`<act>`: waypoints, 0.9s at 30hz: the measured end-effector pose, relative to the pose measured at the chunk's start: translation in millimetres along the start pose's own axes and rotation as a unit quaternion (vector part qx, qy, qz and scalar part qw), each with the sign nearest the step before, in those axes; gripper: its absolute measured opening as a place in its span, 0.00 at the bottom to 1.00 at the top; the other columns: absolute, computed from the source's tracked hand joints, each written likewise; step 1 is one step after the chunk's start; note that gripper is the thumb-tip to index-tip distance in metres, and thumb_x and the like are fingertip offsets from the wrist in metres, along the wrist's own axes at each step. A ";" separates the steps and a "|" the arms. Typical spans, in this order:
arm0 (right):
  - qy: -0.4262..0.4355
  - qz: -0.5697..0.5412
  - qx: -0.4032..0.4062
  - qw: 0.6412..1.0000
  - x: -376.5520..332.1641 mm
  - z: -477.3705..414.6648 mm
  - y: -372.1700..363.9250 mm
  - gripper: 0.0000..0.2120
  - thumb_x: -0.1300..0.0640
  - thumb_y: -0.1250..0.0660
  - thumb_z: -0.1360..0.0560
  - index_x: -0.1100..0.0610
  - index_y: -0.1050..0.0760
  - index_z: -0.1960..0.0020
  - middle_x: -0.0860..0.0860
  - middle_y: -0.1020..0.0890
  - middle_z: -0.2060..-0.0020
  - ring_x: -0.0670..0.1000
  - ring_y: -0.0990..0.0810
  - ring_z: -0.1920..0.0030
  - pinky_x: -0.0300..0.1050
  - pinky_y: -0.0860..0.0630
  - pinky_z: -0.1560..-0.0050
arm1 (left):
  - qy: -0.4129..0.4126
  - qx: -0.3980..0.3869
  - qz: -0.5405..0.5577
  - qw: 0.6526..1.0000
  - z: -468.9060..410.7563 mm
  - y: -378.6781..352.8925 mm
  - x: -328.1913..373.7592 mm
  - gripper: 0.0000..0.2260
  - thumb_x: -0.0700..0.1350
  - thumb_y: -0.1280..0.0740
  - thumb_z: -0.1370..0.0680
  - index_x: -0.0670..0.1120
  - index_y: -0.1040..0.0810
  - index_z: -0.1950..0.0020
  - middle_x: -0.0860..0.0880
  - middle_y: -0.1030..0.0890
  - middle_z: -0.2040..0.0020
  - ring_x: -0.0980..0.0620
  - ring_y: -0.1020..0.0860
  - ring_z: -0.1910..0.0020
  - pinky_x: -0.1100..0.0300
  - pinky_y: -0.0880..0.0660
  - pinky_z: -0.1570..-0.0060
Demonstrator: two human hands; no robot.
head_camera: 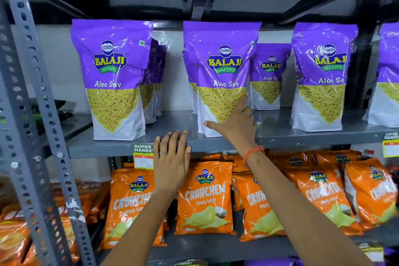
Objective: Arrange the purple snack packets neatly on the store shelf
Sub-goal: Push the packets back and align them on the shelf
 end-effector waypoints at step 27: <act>0.051 -0.125 0.023 0.991 1.5 -2.9 73.6 0.50 0.36 0.27 0.34 0.62 0.44 0.25 0.61 0.31 0.31 0.61 0.32 0.30 0.54 0.32 0.33 | 0.012 0.049 0.045 0.998 -55.7 49.8 93.3 0.21 0.51 0.43 0.20 0.42 0.28 0.31 0.41 0.26 0.31 0.43 0.28 0.32 0.43 0.39 0.30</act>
Point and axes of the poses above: each hand's wrist, its own z-axis away from the middle knuckle, its own y-axis out of the back of the hand, x = y × z, the point moved 9 cm from there along -z, towards the middle knuckle
